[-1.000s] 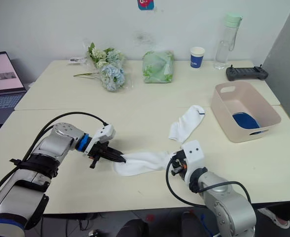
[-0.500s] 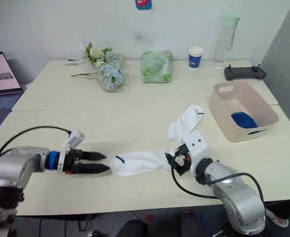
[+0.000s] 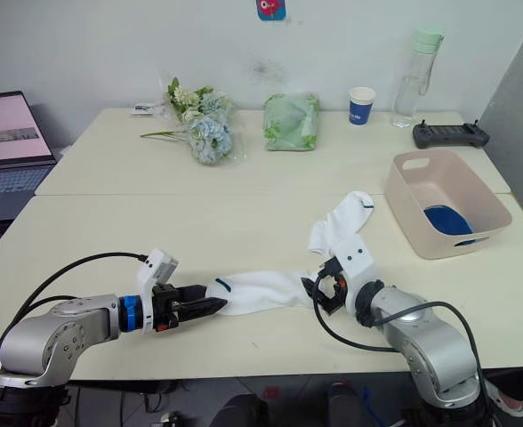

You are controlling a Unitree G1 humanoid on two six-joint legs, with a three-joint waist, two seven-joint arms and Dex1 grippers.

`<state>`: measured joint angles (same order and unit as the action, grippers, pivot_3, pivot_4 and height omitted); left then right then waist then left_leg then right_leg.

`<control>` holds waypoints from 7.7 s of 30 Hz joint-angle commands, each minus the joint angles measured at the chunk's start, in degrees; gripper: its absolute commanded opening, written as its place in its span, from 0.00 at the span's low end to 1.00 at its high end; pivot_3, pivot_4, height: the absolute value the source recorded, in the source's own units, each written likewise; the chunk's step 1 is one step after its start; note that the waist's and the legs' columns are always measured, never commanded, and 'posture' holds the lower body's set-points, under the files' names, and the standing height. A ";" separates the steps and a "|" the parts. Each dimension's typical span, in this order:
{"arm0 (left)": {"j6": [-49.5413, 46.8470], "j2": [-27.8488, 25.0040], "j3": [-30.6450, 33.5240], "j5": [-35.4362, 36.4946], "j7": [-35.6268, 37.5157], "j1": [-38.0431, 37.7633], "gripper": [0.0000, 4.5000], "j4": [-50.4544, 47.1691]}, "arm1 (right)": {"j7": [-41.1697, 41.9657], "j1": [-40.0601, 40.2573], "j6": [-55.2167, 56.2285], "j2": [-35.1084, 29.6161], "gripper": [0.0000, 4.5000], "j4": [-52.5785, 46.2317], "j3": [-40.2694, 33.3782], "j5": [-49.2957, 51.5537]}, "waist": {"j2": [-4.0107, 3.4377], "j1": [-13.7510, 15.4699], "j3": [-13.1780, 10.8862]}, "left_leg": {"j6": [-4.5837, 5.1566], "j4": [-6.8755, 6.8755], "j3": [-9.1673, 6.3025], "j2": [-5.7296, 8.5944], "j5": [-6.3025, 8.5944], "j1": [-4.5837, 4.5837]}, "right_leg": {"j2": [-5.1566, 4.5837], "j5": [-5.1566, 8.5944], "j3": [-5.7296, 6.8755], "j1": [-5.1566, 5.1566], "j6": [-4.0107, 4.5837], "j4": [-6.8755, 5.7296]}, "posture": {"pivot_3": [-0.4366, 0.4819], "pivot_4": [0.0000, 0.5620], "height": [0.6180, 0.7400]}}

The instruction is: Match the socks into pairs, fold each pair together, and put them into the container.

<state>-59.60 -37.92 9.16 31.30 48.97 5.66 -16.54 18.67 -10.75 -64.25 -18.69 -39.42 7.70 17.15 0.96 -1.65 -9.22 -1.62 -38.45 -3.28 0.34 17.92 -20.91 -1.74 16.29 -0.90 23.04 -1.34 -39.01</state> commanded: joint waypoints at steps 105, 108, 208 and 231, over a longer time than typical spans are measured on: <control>38.75 -4.41 -7.81 -5.54 18.15 17.25 0.99 13.08 | 4.19 -2.07 23.97 -13.75 1.00 7.17 5.10 -11.62 | 0.18 -0.34 -0.04 | -0.02 0.21 0.20 -0.06 -0.02 0.04 | 0.29 0.04 -0.04 0.12 0.04 -0.03 | 0.48 0.27 1.00; 41.49 -1.35 -9.57 -7.48 16.90 17.82 0.99 14.70 | 3.35 -3.24 22.73 -12.25 1.00 8.08 5.01 -12.52 | 0.18 -0.04 -0.04 | -0.02 0.21 0.16 -0.10 -0.02 -0.02 | 0.34 0.04 -0.06 0.13 0.05 0.01 | 0.48 0.27 1.00; 69.60 5.12 -17.36 -26.87 28.58 35.64 0.05 58.61 | 3.53 -1.77 7.14 -13.22 1.00 -4.01 -2.15 6.92 | 0.20 0.04 0.00 | 0.08 -0.50 0.04 0.03 0.03 -0.33 | 0.40 -0.04 0.07 0.09 -0.07 -0.12 | 0.48 0.27 1.00; 15.69 4.27 -8.71 -11.92 7.28 20.50 1.00 24.36 | -5.16 -10.70 15.35 0.07 1.00 17.18 -0.67 -3.09 | 0.20 0.04 0.02 | 0.05 -0.51 -0.03 -0.01 0.02 -0.43 | 0.17 -0.05 0.02 0.19 -0.06 -0.16 | 0.48 0.27 1.00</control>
<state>-42.78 -34.48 1.73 19.61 58.33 26.56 10.54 14.16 -19.94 -50.92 -19.25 -22.74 7.95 14.58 1.16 -1.62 -9.20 -1.57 -38.96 -3.29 0.34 17.94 -21.28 -1.62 16.23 -0.89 23.20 -1.40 -39.18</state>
